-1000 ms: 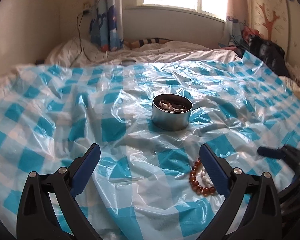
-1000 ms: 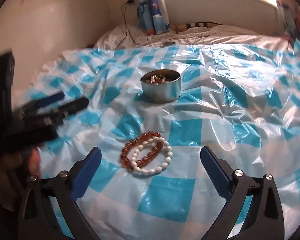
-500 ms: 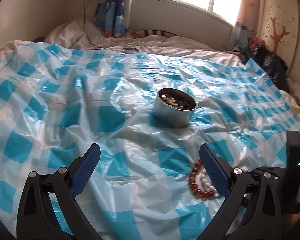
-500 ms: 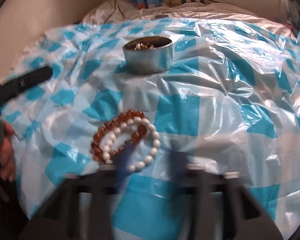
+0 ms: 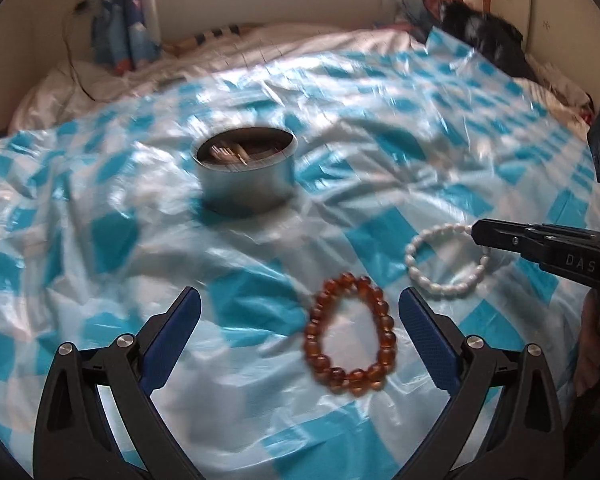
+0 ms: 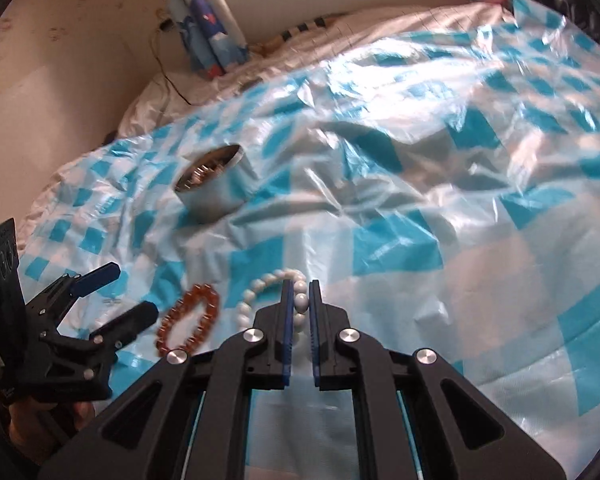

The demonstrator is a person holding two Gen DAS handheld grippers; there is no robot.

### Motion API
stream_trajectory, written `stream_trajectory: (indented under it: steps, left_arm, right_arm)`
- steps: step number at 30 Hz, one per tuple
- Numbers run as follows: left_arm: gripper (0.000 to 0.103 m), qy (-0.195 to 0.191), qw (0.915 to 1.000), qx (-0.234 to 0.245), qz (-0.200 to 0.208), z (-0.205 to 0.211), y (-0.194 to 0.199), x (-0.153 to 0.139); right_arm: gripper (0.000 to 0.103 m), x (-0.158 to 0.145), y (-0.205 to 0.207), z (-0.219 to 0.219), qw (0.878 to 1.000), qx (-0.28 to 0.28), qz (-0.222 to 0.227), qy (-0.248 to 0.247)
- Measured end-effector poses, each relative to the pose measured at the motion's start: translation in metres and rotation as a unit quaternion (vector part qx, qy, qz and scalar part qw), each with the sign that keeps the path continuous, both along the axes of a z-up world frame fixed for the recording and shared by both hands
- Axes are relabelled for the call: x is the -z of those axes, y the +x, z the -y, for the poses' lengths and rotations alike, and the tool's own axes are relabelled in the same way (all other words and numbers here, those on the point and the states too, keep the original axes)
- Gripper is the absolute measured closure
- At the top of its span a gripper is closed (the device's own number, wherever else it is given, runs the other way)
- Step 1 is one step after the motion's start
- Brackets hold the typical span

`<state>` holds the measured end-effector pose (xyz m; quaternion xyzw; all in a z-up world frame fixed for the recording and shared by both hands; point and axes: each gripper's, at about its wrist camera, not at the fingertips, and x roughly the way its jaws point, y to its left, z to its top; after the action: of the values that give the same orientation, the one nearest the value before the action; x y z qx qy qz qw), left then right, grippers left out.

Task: Organize jewelry
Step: 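Grasp the white bead bracelet with the right gripper and lift it, then grasp the amber bead bracelet with the left gripper while the right gripper carries the white bracelet to the tin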

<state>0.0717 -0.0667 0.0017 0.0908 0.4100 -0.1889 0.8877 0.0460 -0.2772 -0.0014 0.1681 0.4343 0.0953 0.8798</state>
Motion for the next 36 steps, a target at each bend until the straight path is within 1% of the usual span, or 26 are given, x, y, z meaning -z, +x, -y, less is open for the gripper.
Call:
stream_trajectory:
  steps: [1,2,3,4,5,6,7,8,9,10,11,12,14,16,17,20,22,24,26,28,29,30,31,32,35,36]
  left_arm:
    - [0.008,0.005,1.0000,-0.002,-0.007,0.002,0.002,0.005]
    - [0.008,0.007,0.9999,-0.003,-0.012,0.002,0.004,0.008]
    - [0.008,0.008,0.9998,-0.003,-0.019,0.003,0.005,0.012]
    - [0.008,0.009,0.9997,-0.002,-0.020,0.004,0.005,0.014]
    - [0.008,0.010,0.9997,0.000,-0.021,0.004,0.005,0.015]
    - [0.008,0.011,0.9997,0.004,-0.021,0.005,0.005,0.016]
    - [0.016,0.011,0.9997,0.008,-0.023,0.006,0.005,0.018]
    - [0.031,0.008,0.9995,0.013,-0.027,0.007,0.005,0.020]
    - [0.041,-0.005,0.9990,0.022,-0.038,0.008,0.005,0.022]
    - [0.065,-0.010,0.9987,0.024,-0.045,0.008,0.006,0.024]
    - [0.081,-0.013,0.9983,0.027,-0.050,0.008,0.006,0.026]
    - [0.081,-0.020,0.9978,0.028,-0.057,0.007,0.006,0.027]
    - [0.082,-0.040,0.9967,0.028,-0.065,0.004,0.007,0.026]
    - [0.084,-0.081,0.9935,0.027,-0.076,-0.004,0.006,0.022]
    - [0.103,-0.091,0.9930,0.026,-0.071,-0.007,0.005,0.019]
    - [0.103,-0.109,0.9930,0.025,-0.038,-0.013,0.000,0.004]
    - [0.103,-0.118,0.9926,0.023,-0.022,-0.017,-0.001,-0.004]
    - [0.103,-0.121,0.9922,0.016,-0.023,-0.022,0.001,-0.005]
    - [0.103,-0.125,0.9916,0.011,-0.032,-0.026,0.005,-0.004]
    - [0.102,-0.117,0.9914,0.010,-0.058,-0.024,0.011,0.003]
    - [0.094,-0.113,0.9914,0.010,-0.065,-0.024,0.012,0.007]
    - [0.081,-0.103,0.9917,0.011,-0.077,-0.020,0.013,0.012]
    - [0.048,-0.085,0.9929,0.010,-0.083,-0.016,0.014,0.017]
    - [0.038,-0.071,0.9945,0.010,-0.077,-0.012,0.012,0.019]
    - [0.039,-0.036,0.9975,0.012,-0.059,-0.004,0.008,0.024]
    - [0.060,-0.041,0.9972,0.014,-0.061,-0.005,0.008,0.024]
  right_arm:
    - [0.094,0.001,0.000,0.001,1.000,0.004,-0.003,-0.001]
    - [0.087,0.002,0.001,0.002,1.000,0.008,-0.006,-0.007]
    - [0.072,0.003,0.002,0.001,1.000,0.010,-0.005,-0.011]
    - [0.067,0.003,0.002,-0.001,1.000,0.008,-0.004,-0.016]
    - [0.063,0.003,0.004,-0.005,0.999,0.005,-0.003,-0.033]
    - [0.063,0.005,0.003,-0.008,0.999,0.002,-0.004,-0.046]
    - [0.063,0.008,0.004,-0.012,0.998,-0.002,-0.007,-0.058]
    - [0.063,0.010,0.005,-0.015,0.998,-0.005,-0.010,-0.068]
    - [0.064,0.012,0.006,-0.019,0.996,-0.010,-0.013,-0.082]
    - [0.067,0.013,0.007,-0.021,0.996,-0.013,-0.013,-0.091]
    - [0.078,0.013,0.006,-0.022,0.995,-0.017,-0.012,-0.095]
    - [0.089,0.013,0.006,-0.021,0.996,-0.017,-0.013,-0.091]
    - [0.094,0.012,0.004,-0.011,0.999,-0.012,-0.011,-0.047]
    - [0.095,0.011,0.001,0.003,0.999,-0.009,-0.007,0.031]
    - [0.095,0.011,-0.001,0.009,0.997,-0.009,-0.003,0.076]
    - [0.095,0.006,-0.005,0.023,0.981,-0.021,0.030,0.192]
    - [0.095,0.000,-0.008,0.026,0.968,-0.035,0.055,0.243]
    - [0.095,-0.003,-0.008,0.028,0.961,-0.039,0.064,0.265]
    - [0.095,-0.002,-0.006,0.029,0.961,-0.038,0.061,0.268]
    - [0.095,0.000,-0.005,0.029,0.961,-0.038,0.054,0.270]
    - [0.095,0.000,-0.005,0.028,0.960,-0.038,0.052,0.271]
    - [0.095,0.001,-0.004,0.027,0.960,-0.039,0.050,0.272]
    - [0.095,0.001,-0.004,0.027,0.960,-0.039,0.050,0.273]
    - [0.095,0.001,-0.004,0.027,0.960,-0.039,0.050,0.273]
    - [0.095,0.002,-0.005,0.024,0.958,-0.040,0.046,0.279]
    - [0.095,0.003,-0.005,0.023,0.957,-0.043,0.044,0.282]
